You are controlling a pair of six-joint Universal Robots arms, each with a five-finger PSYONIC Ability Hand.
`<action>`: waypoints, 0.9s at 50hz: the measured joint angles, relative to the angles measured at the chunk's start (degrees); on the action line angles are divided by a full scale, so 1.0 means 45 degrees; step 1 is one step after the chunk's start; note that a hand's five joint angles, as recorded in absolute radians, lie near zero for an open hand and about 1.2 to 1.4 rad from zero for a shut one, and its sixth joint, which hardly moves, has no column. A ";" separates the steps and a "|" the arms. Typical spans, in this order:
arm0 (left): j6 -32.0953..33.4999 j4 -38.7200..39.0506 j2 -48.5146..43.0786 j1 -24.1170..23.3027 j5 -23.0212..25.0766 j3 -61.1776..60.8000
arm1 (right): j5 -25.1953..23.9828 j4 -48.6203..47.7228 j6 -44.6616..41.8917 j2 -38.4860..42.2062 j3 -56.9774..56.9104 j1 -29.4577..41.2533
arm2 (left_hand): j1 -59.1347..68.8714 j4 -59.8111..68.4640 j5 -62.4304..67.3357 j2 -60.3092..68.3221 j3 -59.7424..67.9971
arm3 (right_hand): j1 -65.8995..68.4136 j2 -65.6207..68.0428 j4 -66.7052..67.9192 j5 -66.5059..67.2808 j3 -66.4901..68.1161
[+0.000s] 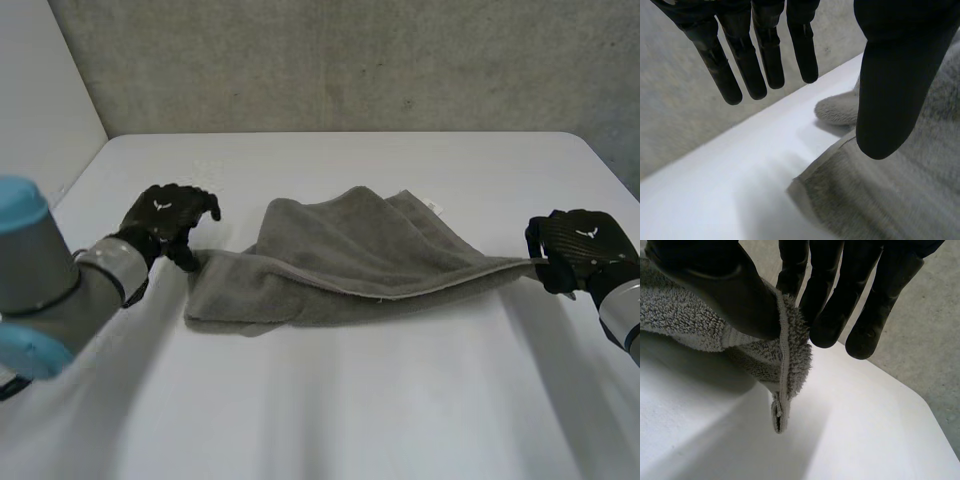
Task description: Fold the towel.
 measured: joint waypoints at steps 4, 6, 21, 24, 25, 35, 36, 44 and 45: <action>-0.0588 -0.1862 -0.0773 -0.0009 0.0787 0.1708 | 0.0000 0.0000 -0.0007 0.0055 0.0018 0.0007 | 0.0000 0.0000 0.0001 0.0000 0.0000 | 0.0000 0.0000 0.0000 -0.0001 0.0000; -0.0687 -0.2689 -0.1227 -0.0045 0.1237 0.2587 | 0.0001 0.0000 -0.0014 0.0093 0.0033 0.0020 | 0.0000 0.0000 0.0009 0.0000 0.0000 | 0.0000 0.0000 0.0000 -0.0001 0.0000; 0.1202 -0.4722 -0.3443 -0.0146 0.1750 0.5371 | 0.0018 0.0000 -0.0642 0.0375 0.0048 0.0133 | 0.0002 0.0001 0.0053 0.0004 0.0000 | 0.0001 0.0000 0.0001 -0.0001 0.0000; 0.1693 -0.5057 -0.3726 -0.0136 0.1725 0.5598 | 0.0020 0.0000 -0.0763 0.0418 0.0050 0.0134 | 0.0001 0.0001 0.0010 0.0001 0.0000 | 0.0001 0.0000 0.0001 -0.0001 0.0000; 0.1853 -0.5157 -0.3811 -0.0132 0.1717 0.5676 | 0.0020 0.0000 -0.0792 0.0431 0.0053 0.0135 | 0.0001 0.0000 0.0000 0.0000 0.0000 | 0.0001 0.0000 0.0001 0.0000 0.0000; 0.2347 -0.5495 -0.4093 -0.0106 0.1495 0.5868 | 0.0020 0.0000 -0.0840 0.0475 0.0083 0.0137 | 0.1017 0.1020 0.1071 0.1034 0.1004 | 0.0001 0.0000 0.0002 0.0003 0.0188; 0.2349 -0.5539 -0.4089 -0.0106 0.1453 0.5855 | 0.0020 0.0000 -0.0839 0.0475 0.0085 0.0137 | 0.1357 0.1341 0.1394 0.1354 0.1320 | 0.0001 0.0000 0.0001 -0.0001 0.0188; 0.2342 -0.6190 -0.3991 -0.0104 0.1339 0.5795 | 0.0020 0.0019 -0.0832 0.0452 0.0089 0.0136 | 0.2966 0.3062 0.3076 0.3063 0.3037 | 0.0001 0.0000 0.0001 0.0000 0.0188; 0.2342 -0.6269 -0.3972 -0.0104 0.1336 0.5784 | 0.0020 0.0023 -0.0832 0.0448 0.0092 0.0136 | 0.3037 0.3124 0.3147 0.3127 0.3104 | 0.0001 0.0000 0.0001 -0.0001 0.0188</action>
